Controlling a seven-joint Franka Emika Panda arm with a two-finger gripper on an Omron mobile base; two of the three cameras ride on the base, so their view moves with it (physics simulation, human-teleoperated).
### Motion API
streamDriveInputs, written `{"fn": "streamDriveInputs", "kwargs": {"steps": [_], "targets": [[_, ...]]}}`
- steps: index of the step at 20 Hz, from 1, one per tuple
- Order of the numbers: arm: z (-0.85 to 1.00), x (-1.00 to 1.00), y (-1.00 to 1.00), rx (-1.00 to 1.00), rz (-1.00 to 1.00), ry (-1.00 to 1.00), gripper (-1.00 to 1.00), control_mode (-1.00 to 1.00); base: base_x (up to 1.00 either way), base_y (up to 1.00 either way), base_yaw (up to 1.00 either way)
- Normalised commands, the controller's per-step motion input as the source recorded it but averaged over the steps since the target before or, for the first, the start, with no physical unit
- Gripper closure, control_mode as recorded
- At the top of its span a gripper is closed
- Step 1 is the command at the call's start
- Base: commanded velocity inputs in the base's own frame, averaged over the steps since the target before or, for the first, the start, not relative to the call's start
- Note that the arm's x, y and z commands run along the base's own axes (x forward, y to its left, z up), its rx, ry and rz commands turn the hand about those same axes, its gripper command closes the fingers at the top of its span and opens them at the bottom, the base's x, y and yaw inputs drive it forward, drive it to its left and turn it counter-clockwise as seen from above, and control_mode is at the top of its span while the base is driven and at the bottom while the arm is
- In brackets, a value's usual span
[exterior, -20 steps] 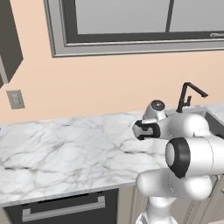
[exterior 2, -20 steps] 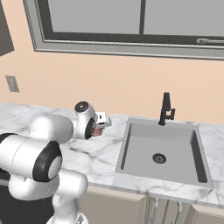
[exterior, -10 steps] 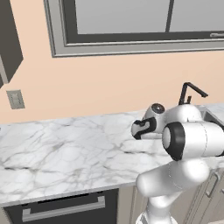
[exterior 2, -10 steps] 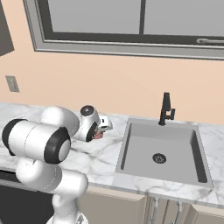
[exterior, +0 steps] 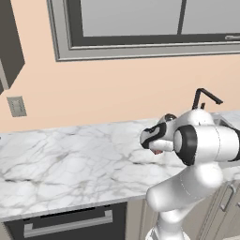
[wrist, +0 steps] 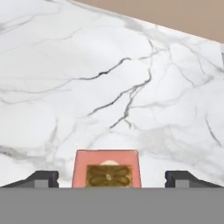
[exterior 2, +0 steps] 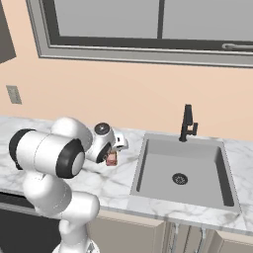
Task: Locate and retrieve the sponge and bar soap from the cabinet. Place them next to the sink.
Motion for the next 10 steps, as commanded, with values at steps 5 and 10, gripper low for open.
{"fn": "streamDriveInputs", "kwargs": {"steps": [5,10], "targets": [[0.77,-0.35,-0.03,0.00,0.00,0.02,-1.00,-1.00,0.00,0.00,0.00],[0.82,-0.22,0.15,-0.07,0.03,0.18,-1.00,-1.00,0.00,0.00,0.00]]}}
